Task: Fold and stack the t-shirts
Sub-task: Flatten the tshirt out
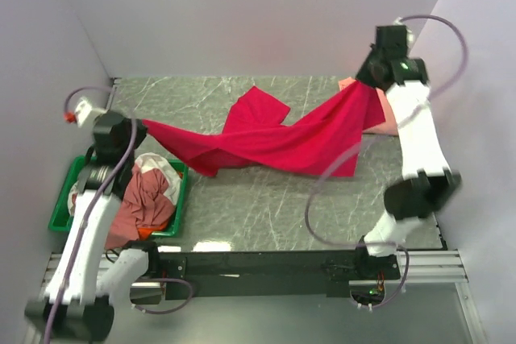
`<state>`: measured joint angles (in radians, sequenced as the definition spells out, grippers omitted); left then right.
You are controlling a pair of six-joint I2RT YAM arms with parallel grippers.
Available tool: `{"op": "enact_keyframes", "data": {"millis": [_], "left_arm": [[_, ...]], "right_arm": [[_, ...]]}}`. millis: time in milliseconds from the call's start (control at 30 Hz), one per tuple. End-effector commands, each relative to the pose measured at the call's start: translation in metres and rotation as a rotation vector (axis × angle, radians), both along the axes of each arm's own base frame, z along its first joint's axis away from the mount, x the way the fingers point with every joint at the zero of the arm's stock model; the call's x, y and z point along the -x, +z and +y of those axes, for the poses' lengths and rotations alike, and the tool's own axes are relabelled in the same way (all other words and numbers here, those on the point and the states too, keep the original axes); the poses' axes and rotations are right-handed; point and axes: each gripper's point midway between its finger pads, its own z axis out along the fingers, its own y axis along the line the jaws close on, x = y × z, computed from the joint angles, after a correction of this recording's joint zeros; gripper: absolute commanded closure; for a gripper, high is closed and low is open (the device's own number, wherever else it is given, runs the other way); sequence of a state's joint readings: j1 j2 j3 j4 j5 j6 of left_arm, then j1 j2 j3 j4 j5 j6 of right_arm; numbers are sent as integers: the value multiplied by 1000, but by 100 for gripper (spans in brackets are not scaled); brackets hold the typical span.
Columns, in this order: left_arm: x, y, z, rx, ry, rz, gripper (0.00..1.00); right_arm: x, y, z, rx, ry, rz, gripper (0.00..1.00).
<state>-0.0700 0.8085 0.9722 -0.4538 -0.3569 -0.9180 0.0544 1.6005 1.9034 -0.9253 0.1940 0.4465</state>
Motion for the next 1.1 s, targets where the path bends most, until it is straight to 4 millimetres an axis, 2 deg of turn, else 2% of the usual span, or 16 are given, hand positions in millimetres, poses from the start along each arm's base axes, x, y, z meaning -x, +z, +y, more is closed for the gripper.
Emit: {"op": "enact_keyframes", "data": {"millis": [0, 33, 67, 200, 233, 267, 300, 333, 367, 400, 467, 500, 567, 600, 667, 1067], "left_arm": [[-36, -28, 4, -69, -4, 83, 99], [-43, -34, 3, -73, -12, 103, 99], [-56, -45, 2, -77, -24, 135, 100], [-78, -64, -16, -48, -116, 187, 100], [-80, -65, -23, -34, -152, 186, 100], [-82, -70, -27, -25, -171, 183, 100], [-82, -71, -29, -13, -182, 179, 100], [-79, -75, -32, -4, -195, 180, 100], [-76, -76, -34, 4, -203, 179, 100], [-75, -78, -36, 12, -208, 181, 99], [-68, -82, -36, 16, -207, 188, 99], [-65, -85, -35, 21, -204, 198, 100], [-60, -86, -37, 29, -210, 200, 100], [-59, -87, -37, 37, -211, 200, 99], [-54, -87, -38, 46, -214, 199, 100], [-40, -85, -39, 83, -200, 190, 99]], "right_arm": [[-59, -53, 8, -7, 45, 111, 99], [-67, -63, 11, -13, 55, 139, 89], [-79, -94, 14, -20, 67, 207, 82], [-79, -118, 20, -23, 103, 268, 61], [-69, -100, 22, -25, 114, 222, 56], [-63, -99, 22, -24, 121, 210, 55], [-52, -119, 22, -26, 124, 241, 53], [-39, -108, 22, -29, 128, 217, 53], [-29, -114, 22, -34, 129, 235, 52], [-12, -137, 23, -39, 136, 296, 52], [11, -144, 29, -71, 163, 308, 52], [29, -169, 29, -81, 162, 365, 52], [47, -180, 35, -112, 181, 378, 52], [61, -200, 35, -120, 178, 422, 52], [77, -218, 36, -137, 165, 464, 53], [88, -275, 41, -185, 150, 583, 62]]}}
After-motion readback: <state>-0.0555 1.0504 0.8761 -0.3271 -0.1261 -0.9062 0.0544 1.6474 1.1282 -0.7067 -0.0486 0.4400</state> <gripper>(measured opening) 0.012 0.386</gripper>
